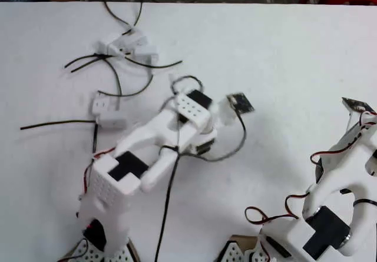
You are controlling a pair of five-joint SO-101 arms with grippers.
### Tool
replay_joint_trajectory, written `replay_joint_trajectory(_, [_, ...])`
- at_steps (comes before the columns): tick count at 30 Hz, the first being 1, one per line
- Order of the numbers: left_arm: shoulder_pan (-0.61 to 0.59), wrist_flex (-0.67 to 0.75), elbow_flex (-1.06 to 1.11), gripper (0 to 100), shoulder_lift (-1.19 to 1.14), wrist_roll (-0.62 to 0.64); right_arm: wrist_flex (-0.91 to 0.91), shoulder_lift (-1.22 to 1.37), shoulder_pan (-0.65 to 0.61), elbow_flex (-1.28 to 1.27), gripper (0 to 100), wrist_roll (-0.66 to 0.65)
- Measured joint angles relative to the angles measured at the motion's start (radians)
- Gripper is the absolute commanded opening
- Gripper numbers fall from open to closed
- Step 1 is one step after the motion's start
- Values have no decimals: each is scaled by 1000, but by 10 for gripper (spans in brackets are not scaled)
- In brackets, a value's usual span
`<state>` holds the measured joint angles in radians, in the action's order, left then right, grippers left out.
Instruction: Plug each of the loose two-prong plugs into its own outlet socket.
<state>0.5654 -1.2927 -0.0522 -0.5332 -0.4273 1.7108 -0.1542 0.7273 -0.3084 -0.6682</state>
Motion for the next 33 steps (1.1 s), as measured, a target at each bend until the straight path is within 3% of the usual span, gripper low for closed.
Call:
replay_joint_trajectory(8, [43, -3, 3, 23, 3, 3, 0, 0, 0, 0, 198, 0])
replay_joint_trajectory(12, [100, -3, 3, 23, 52, 87, 0, 0, 0, 8, 198, 0])
replay_joint_trajectory(20, [78, 46, 150, 23, 494, 232, 0, 0, 23, 84, 200, 0])
replay_joint_trajectory(25, [83, 249, 456, 23, 867, 245, 0, 0, -20, 110, 200, 48])
replay_joint_trajectory(33, [80, 749, 1023, 23, 1370, 245, 2, -86, -123, 132, 198, 135])
